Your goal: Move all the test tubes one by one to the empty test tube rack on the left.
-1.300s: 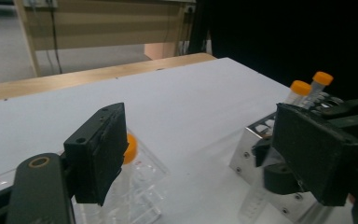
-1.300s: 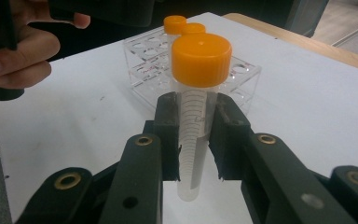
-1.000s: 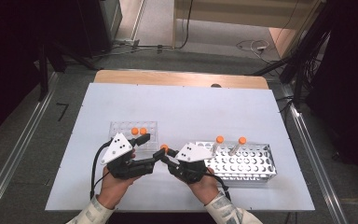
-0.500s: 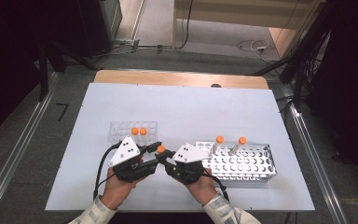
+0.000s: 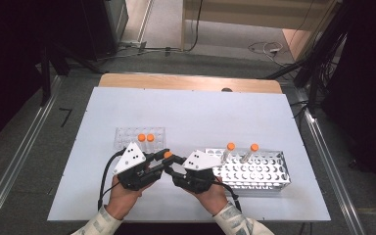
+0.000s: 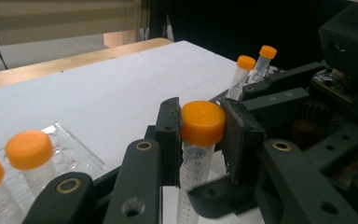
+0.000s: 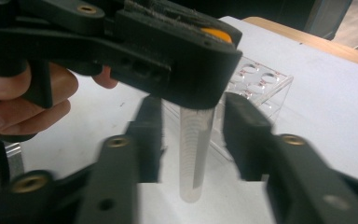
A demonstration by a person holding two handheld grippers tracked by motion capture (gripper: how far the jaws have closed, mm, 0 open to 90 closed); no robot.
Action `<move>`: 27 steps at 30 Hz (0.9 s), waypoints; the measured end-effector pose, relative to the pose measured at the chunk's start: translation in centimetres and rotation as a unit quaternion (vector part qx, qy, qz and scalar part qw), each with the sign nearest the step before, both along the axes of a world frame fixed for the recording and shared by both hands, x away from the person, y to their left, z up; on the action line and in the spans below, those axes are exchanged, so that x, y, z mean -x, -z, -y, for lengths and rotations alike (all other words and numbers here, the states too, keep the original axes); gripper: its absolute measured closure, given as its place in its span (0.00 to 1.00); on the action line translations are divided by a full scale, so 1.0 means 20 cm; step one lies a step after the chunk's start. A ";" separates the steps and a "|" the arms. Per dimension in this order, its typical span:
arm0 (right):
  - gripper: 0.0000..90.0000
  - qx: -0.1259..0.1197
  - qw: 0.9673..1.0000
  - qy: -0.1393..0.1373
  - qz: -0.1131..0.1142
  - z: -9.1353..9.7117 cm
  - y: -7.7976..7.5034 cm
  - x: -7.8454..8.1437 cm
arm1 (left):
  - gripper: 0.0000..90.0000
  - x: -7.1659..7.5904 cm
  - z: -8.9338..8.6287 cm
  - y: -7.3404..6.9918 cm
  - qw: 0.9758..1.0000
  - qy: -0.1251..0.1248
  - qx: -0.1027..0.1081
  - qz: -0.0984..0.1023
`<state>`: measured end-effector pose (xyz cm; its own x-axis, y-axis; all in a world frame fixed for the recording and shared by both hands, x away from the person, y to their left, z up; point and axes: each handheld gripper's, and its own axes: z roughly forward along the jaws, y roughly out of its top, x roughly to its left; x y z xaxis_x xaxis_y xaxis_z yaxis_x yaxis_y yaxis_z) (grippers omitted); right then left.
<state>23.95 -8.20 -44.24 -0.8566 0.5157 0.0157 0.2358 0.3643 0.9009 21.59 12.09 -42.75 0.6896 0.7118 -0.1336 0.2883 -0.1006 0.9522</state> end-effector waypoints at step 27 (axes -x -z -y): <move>0.25 -0.004 1.000 0.027 -0.015 0.10 -0.03 0.00 | 0.77 -0.01 -0.24 -0.14 0.996 -0.083 0.038 0.013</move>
